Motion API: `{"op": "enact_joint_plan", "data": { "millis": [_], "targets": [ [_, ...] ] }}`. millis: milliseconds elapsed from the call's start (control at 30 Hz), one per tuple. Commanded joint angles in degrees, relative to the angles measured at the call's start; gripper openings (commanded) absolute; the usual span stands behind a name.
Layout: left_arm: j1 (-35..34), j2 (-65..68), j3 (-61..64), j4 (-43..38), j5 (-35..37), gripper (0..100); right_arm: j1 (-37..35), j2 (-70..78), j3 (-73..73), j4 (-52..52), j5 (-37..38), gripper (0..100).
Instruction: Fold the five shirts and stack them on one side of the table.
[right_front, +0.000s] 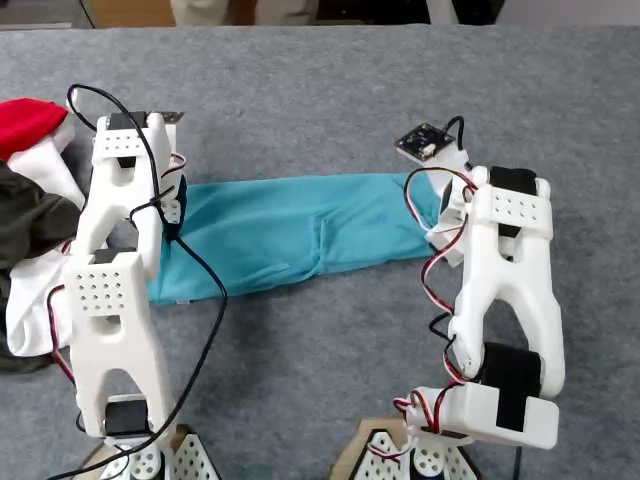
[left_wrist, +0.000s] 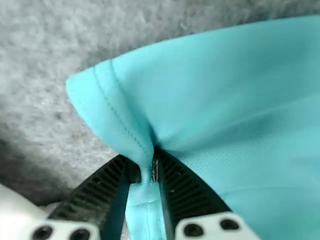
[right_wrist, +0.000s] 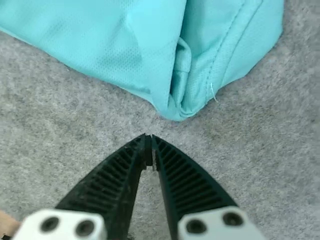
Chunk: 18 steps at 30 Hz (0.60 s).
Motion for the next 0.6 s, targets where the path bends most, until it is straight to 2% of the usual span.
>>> {"op": "enact_joint_plan", "data": {
  "millis": [0,100,267,433,567],
  "targets": [
    [0.8,0.0,-1.4,3.7,1.0,2,0.7,-2.7,0.0,-2.0,-0.8,0.5],
    [1.8,0.0,-8.9,7.7,2.5,2,0.7,-2.7,0.1,-4.9,-3.4,0.5],
    [4.2,-3.7,-15.0,7.7,8.9,2,6.2,-3.1,5.9,-19.3,-19.3,0.5],
    [11.6,-10.0,-14.9,7.7,14.0,2,15.6,-3.0,17.1,-36.8,-28.7,0.5],
    [19.6,-13.1,-15.6,7.6,18.3,2,19.2,-3.0,17.1,-39.6,-32.6,0.5]
  ]
}}
